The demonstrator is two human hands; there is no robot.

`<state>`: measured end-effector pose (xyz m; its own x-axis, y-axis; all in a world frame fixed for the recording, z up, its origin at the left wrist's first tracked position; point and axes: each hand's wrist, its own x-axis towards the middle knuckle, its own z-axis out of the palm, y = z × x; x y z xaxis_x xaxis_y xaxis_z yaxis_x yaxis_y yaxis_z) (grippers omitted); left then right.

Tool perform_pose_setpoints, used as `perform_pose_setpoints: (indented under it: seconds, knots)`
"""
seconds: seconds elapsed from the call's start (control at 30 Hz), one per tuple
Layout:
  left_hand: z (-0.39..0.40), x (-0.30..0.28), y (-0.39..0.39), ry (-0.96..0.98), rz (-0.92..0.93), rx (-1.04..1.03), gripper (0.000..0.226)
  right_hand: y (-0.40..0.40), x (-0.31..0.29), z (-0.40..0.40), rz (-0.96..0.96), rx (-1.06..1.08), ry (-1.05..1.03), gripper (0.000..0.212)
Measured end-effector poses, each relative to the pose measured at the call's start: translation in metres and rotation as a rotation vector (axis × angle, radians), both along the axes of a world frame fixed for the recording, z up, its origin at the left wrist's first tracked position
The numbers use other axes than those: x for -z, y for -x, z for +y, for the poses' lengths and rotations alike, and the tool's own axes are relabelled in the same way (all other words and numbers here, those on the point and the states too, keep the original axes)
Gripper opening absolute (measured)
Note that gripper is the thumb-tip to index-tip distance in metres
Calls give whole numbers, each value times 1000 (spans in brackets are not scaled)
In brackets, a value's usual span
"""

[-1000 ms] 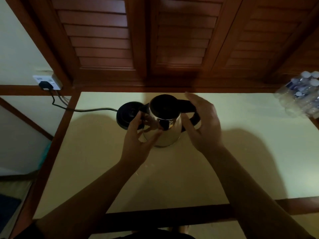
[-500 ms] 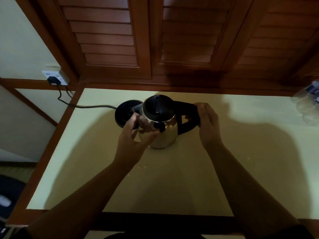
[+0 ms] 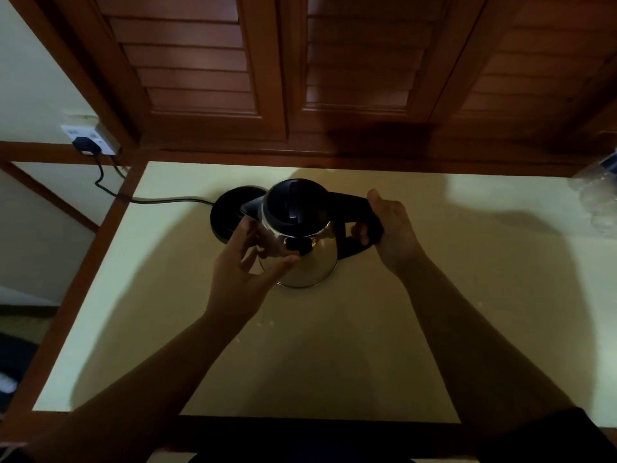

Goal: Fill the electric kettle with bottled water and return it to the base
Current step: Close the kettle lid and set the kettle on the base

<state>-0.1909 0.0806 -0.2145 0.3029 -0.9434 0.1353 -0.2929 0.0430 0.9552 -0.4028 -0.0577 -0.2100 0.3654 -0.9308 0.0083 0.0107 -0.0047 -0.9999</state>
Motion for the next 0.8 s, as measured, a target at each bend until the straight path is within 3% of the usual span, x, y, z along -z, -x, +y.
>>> perform_pose_setpoints:
  seconds: [0.17, 0.33, 0.5, 0.8]
  knots:
    - [1, -2, -1, 7, 23, 1, 78, -13, -2, 11, -43, 122, -13, 53]
    - [5, -14, -12, 22, 40, 5, 75, -25, -13, 17, -88, 148, 2, 53]
    - [6, -43, -29, 33, 50, 14, 58, -40, -33, 19, -118, 197, -9, 55]
    - [-4, -70, -76, 93, 170, 52, 62, -86, -73, 13, -210, 274, -59, 54]
